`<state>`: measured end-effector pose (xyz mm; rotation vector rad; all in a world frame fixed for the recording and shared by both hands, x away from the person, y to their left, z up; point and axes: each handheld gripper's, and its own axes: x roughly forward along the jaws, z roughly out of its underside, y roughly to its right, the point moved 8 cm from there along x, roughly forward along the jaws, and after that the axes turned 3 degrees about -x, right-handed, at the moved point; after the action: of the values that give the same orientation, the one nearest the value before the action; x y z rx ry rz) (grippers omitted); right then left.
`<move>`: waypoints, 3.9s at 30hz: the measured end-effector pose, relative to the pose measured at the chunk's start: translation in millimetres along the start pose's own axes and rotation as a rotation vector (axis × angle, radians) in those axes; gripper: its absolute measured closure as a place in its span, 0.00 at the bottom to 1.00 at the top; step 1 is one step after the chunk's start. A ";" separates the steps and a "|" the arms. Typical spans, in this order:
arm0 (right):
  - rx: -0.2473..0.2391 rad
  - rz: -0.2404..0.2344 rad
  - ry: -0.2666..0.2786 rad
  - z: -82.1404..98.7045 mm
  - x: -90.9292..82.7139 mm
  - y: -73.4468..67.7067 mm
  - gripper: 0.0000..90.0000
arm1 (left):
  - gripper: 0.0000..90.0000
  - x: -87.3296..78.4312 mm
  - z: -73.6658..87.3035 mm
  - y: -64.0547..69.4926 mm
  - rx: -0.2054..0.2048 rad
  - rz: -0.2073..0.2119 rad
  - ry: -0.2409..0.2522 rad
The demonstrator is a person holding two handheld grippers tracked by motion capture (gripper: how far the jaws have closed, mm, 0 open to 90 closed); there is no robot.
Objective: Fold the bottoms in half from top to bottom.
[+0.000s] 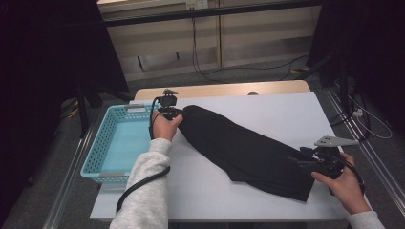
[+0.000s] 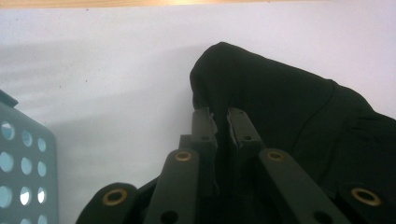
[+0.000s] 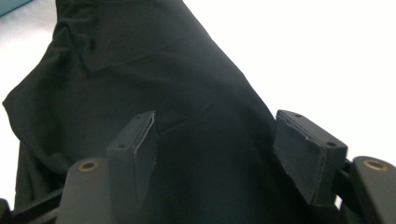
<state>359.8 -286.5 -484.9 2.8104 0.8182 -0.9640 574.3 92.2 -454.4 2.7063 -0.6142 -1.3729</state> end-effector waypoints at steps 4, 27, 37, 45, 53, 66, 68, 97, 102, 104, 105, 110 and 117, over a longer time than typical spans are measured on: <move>-0.004 0.000 0.003 -1.2 0.9 -0.3 0.32 | 0.92 -3.2 -0.7 4.8 -0.005 0.030 0.002; -0.019 -0.021 -0.004 -1.5 3.6 -7.4 0.32 | 0.92 -4.6 22.4 78.5 0.099 0.265 0.026; -0.026 -0.027 -0.009 -1.7 5.5 -11.2 0.32 | 0.92 1.1 65.5 133.8 0.212 0.401 0.031; -0.028 -0.025 -0.013 -1.8 7.2 -11.7 0.32 | 0.91 6.6 91.5 159.5 0.297 0.440 -0.011; -0.037 -0.033 -0.019 -2.8 11.0 -15.7 0.32 | 0.66 4.1 98.9 166.7 0.332 0.483 -0.036; -0.078 -0.058 -0.031 -27.5 42.8 -33.8 0.33 | 0.20 -13.8 81.0 120.2 0.319 0.328 0.066; -0.085 -0.056 -0.037 -32.8 50.2 -36.1 0.34 | 0.18 -15.2 81.5 111.9 0.317 0.306 0.069; -0.037 -0.030 -0.102 -58.6 123.6 -34.0 0.62 | 0.15 -23.4 95.2 62.4 0.282 0.198 0.054; -0.075 -0.031 -0.146 -52.4 127.9 -40.2 0.79 | 0.15 -23.5 95.5 63.1 0.282 0.199 0.056; -0.071 -0.047 -0.145 -51.9 127.6 -41.0 0.88 | 0.15 -23.5 95.9 63.3 0.287 0.199 0.052; -0.056 -0.067 -0.143 -52.0 127.2 -41.7 0.94 | 0.15 -23.6 95.8 63.3 0.286 0.200 0.053; -0.044 -0.090 -0.113 -57.8 120.1 -41.3 0.98 | 0.15 -25.8 93.6 62.8 0.278 0.202 0.065; -0.044 -0.112 -0.073 -66.8 105.7 -41.1 0.99 | 0.15 -26.3 93.6 63.6 0.277 0.205 0.067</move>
<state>446.3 -187.4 -488.7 2.7001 0.9833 -1.0437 466.3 56.0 -477.3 2.7779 -1.1157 -1.2225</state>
